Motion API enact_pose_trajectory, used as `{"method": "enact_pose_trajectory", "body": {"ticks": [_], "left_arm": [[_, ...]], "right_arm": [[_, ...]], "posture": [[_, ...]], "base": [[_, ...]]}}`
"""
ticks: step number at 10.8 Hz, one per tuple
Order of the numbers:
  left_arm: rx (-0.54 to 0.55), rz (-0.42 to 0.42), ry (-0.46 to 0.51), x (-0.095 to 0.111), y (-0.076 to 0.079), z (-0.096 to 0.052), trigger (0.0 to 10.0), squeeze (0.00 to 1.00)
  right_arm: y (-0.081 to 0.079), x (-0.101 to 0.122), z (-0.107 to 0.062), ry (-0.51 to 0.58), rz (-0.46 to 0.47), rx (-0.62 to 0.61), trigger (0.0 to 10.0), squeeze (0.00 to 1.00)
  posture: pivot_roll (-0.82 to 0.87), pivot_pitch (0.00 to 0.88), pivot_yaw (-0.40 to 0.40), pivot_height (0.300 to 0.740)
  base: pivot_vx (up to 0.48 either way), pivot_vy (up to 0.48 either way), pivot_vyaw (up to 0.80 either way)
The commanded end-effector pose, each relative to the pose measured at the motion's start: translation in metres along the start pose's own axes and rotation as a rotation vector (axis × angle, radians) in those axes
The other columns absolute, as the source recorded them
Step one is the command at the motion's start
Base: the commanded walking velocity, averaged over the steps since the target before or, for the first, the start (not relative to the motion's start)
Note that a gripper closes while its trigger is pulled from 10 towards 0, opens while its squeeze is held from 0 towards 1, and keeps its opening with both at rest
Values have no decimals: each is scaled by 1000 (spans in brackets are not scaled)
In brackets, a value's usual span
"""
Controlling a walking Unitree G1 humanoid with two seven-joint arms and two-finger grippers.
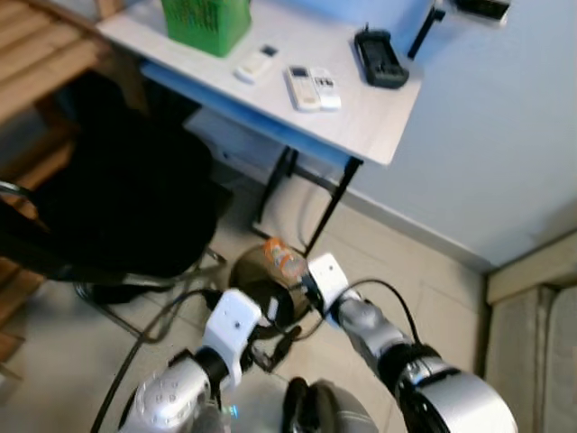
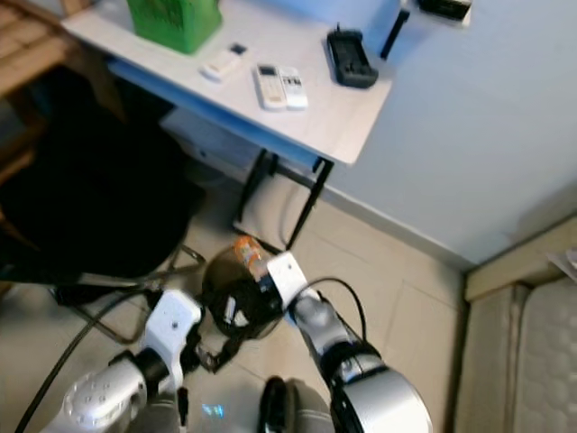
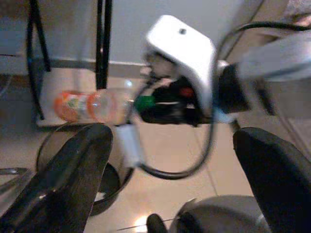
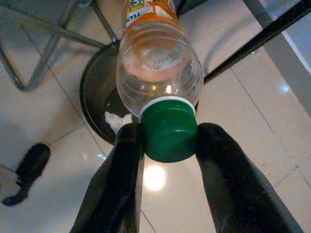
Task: Clean up the room
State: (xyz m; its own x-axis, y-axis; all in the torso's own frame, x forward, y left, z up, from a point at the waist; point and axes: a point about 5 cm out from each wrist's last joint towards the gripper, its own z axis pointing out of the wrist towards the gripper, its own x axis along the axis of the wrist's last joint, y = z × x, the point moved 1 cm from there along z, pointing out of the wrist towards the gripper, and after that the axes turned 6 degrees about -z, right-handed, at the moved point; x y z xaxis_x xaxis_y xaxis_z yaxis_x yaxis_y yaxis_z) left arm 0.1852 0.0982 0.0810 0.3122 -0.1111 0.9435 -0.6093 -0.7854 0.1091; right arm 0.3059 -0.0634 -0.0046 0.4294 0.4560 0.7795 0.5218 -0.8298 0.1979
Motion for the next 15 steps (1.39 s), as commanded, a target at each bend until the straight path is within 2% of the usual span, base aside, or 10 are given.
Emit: {"method": "enact_pose_trajectory", "body": {"ticks": [1,2,3,5,6,9,10,13,14,15], "left_arm": [[-30,-20,-4,1,11,-1,10000,0],[-34,-42,4,3,14,-2,10000,0],[-22,-61,11,4,13,-2,10000,0],[8,-108,-14,-2,10,-5,10000,0],[37,-108,-34,-9,7,-8,10000,0],[42,-84,-22,-6,6,-5,10000,0],[50,-85,-18,-6,4,-5,10000,0],[81,-55,3,-3,-5,2,10000,0],[232,-8,42,2,-33,3,10000,0],[303,-32,74,6,-47,2,10000,0]], "right_arm": [[-2,-8,-1,-40,45,-5,10000,0],[-1,-7,0,-45,90,-27,10000,0],[-2,-4,0,-45,117,-34,10000,1000],[-6,-1,1,-43,116,-22,10000,1000],[-7,0,2,-41,119,-20,10000,1000],[-10,6,3,-20,128,-11,10000,1000],[-8,13,3,6,140,-16,10000,0],[4,36,4,109,177,-45,10000,0],[22,54,0,250,217,-89,10000,0],[33,57,-4,301,218,-129,10000,0]], "posture": [[420,268,-182,714],[422,270,-182,714],[420,269,-183,714],[409,266,-187,714],[404,267,-186,714],[391,260,-193,714],[387,257,-193,714],[361,222,-194,714],[317,154,-179,714],[283,115,-166,714]], "base": [[0,0,0],[0,0,0],[0,0,0],[0,0,0],[0,0,0],[0,0,0],[0,0,0],[0,0,0],[0,0,0],[0,0,0]]}}
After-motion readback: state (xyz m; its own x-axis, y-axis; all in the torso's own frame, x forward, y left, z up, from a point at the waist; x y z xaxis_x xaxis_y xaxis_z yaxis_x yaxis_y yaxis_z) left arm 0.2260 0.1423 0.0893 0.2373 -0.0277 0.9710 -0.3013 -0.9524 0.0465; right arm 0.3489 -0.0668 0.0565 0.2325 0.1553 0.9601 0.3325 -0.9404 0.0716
